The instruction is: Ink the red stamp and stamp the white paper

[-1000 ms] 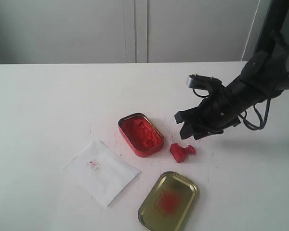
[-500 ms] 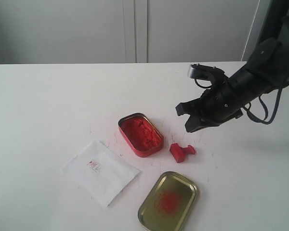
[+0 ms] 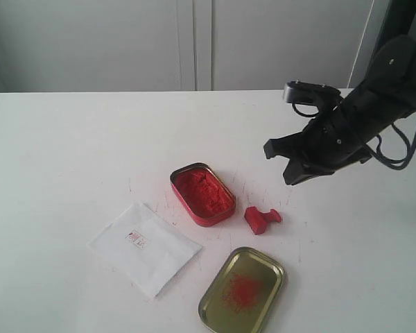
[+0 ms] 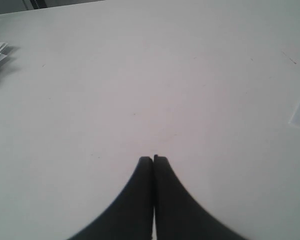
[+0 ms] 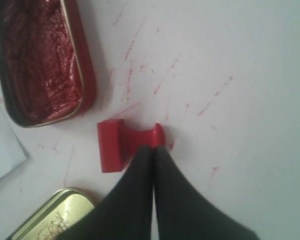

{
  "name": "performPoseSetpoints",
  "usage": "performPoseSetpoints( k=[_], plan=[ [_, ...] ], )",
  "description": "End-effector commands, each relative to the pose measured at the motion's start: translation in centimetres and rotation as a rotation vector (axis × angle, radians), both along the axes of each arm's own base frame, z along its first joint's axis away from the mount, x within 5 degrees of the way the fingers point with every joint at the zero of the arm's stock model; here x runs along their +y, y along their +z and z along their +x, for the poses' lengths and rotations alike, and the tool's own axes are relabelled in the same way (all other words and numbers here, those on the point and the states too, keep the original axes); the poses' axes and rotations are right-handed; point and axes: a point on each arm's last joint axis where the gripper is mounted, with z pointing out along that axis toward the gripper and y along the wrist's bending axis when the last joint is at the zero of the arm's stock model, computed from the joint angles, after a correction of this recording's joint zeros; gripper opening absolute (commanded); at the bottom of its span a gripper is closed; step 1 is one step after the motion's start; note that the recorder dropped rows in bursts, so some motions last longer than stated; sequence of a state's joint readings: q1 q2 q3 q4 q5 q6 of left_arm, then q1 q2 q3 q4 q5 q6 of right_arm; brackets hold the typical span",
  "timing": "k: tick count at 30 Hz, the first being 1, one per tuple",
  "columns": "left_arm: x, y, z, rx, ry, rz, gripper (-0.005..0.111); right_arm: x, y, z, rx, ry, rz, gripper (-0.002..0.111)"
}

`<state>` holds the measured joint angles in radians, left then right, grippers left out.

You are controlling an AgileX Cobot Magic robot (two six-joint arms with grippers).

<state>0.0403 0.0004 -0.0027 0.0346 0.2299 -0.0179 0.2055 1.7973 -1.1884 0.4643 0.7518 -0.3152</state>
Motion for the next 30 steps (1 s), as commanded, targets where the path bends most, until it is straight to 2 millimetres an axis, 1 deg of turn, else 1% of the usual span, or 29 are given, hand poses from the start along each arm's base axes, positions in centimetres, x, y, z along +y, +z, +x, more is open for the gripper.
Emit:
performPoseSetpoints(
  k=[1,10,16,21,30],
  plan=[
    [0.0,-0.1,0.0,0.005,-0.002,-0.007,0.0,0.0,0.5,-0.7,0.008,-0.009,-0.089,0.0],
    [0.0,-0.1,0.0,0.005,-0.002,-0.007,0.0,1.3,0.1,-2.1,0.013,0.02,-0.133,0.0],
    [0.0,-0.1,0.0,0.005,-0.002,-0.007,0.0,0.8,-0.1,-3.4,0.007,0.013,-0.136,0.0],
    [0.0,-0.1,0.0,0.005,-0.002,-0.007,0.0,0.3,0.3,-4.5,-0.029,0.001,-0.14,0.0],
    [0.0,-0.1,0.0,0.005,-0.002,-0.007,0.0,-1.1,1.0,-6.5,-0.101,-0.03,-0.209,0.0]
  ],
)
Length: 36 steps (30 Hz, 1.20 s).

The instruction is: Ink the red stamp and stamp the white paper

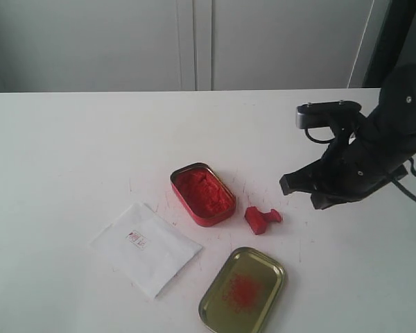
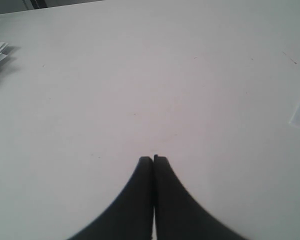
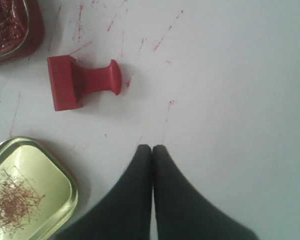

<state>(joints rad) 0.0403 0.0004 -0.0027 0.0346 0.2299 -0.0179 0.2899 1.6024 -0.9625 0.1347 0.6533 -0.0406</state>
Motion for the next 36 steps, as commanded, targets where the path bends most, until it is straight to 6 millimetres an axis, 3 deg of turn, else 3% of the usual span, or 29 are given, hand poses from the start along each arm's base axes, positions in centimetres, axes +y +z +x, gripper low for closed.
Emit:
performPoseSetpoints(
  k=[1,16,36],
  plan=[
    [0.0,-0.1,0.0,0.005,-0.002,-0.007,0.0,-0.6,0.7,-1.2,-0.048,-0.004,-0.013,0.0],
    [0.0,-0.1,0.0,0.005,-0.002,-0.007,0.0,-4.6,1.6,-2.9,-0.009,-0.094,-0.031,0.0],
    [0.0,-0.1,0.0,0.005,-0.002,-0.007,0.0,-8.5,1.7,-2.8,0.037,-0.208,0.051,0.0]
  ],
)
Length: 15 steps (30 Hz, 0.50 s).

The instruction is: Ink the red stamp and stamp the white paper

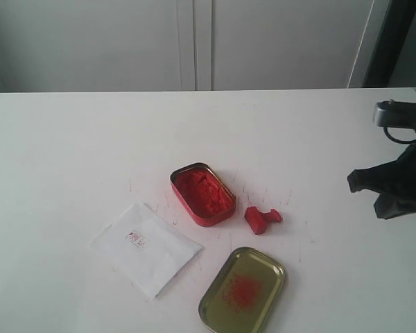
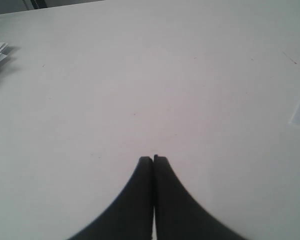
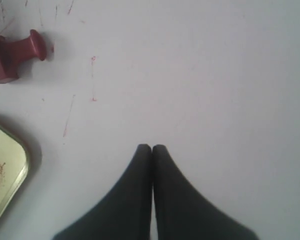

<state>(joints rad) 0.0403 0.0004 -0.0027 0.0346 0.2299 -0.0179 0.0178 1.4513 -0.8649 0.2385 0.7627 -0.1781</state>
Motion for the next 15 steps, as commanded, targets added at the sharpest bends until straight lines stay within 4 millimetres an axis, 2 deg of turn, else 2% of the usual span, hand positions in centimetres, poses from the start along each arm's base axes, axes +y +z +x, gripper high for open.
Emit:
performPoseSetpoints(
  k=[1,8,15],
  plan=[
    [0.0,-0.1,0.0,0.005,-0.002,-0.007,0.0,-1.2,0.3,-0.2,-0.013,-0.04,0.003,0.0],
    [0.0,-0.1,0.0,0.005,-0.002,-0.007,0.0,-1.7,2.4,-1.2,-0.092,-0.029,-0.041,0.0],
    [0.0,-0.1,0.0,0.005,-0.002,-0.007,0.0,-2.2,4.3,-3.4,-0.178,-0.008,-0.122,0.0]
  ],
)
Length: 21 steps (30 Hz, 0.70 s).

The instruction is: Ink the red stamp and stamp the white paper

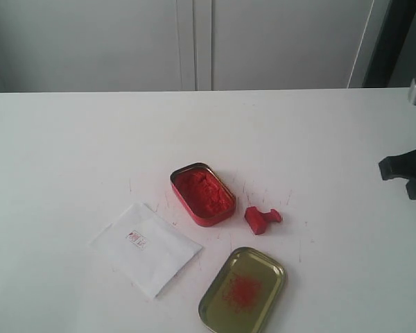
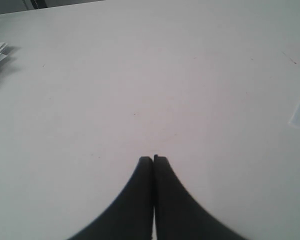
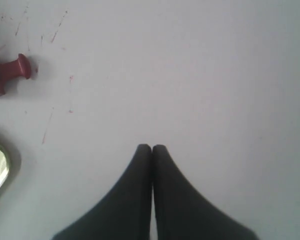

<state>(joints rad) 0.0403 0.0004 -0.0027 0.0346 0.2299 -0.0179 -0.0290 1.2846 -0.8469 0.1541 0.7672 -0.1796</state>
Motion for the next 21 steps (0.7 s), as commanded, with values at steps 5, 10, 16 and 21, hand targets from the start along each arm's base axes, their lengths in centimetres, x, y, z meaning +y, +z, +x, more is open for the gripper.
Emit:
performPoseSetpoints(
  k=[5,10,16,21],
  plan=[
    [0.0,-0.1,0.0,0.005,-0.002,-0.007,0.0,-0.8,1.0,-2.3,-0.004,-0.014,-0.079,0.0],
    [0.0,-0.1,0.0,0.005,-0.002,-0.007,0.0,-0.8,0.8,-2.6,0.033,-0.012,-0.076,0.0],
    [0.0,-0.1,0.0,0.005,-0.002,-0.007,0.0,-0.6,1.1,-2.8,0.026,-0.019,-0.049,0.0],
    [0.0,-0.1,0.0,0.005,-0.002,-0.007,0.0,-0.5,2.5,-3.8,-0.044,-0.021,-0.051,0.0]
  ],
)
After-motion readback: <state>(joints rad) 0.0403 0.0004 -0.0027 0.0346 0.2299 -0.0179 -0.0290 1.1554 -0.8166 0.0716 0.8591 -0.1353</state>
